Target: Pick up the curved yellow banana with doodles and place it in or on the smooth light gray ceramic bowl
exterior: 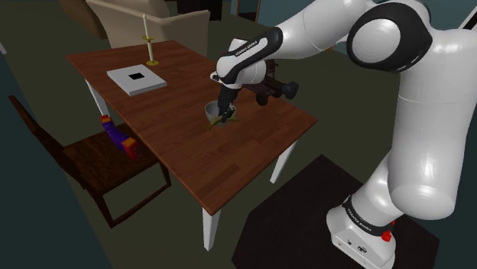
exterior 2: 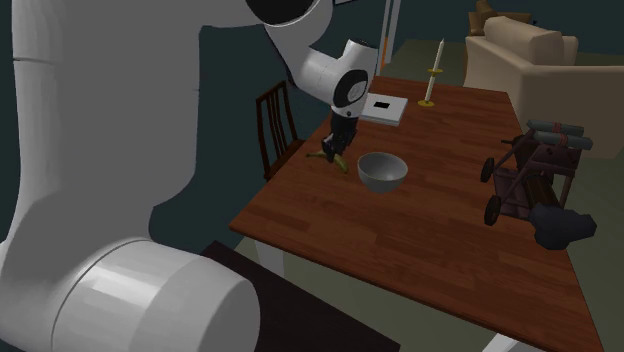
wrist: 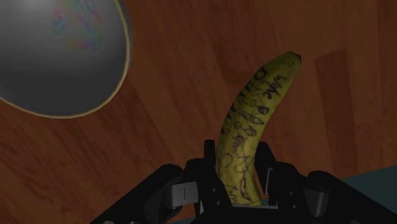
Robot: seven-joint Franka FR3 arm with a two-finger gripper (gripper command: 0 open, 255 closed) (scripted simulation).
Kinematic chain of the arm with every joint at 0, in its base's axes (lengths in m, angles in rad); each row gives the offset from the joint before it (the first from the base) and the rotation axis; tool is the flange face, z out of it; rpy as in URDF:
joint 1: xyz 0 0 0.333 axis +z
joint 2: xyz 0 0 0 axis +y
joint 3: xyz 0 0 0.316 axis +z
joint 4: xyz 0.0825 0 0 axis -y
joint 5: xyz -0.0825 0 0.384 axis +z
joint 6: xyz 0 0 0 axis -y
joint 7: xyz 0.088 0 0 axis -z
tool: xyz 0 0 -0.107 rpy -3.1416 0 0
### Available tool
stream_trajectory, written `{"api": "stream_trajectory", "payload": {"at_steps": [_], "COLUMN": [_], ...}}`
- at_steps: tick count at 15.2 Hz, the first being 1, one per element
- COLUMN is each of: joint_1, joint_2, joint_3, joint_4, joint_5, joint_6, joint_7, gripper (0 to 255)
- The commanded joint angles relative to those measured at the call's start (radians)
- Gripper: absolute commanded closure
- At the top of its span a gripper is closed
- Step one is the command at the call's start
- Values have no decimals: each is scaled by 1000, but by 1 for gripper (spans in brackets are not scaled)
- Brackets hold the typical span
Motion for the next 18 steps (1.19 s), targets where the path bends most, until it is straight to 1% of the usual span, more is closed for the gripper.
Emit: {"api": "stream_trajectory", "payload": {"at_steps": [1,4,7,10,11,18], "joint_1": [-19,-60,-103,-149,-171,-174], "joint_2": [41,133,236,358,422,473], "joint_3": [-4,-9,-11,-11,-10,-2], "joint_4": [73,226,402,616,730,724], "joint_5": [-1,-1,-2,-5,-7,2], "joint_6": [-35,-104,-183,-278,-328,-272], "joint_7": [-11,-32,-45,-49,-46,-59], "gripper": [255,255,255,255,255,255]}}
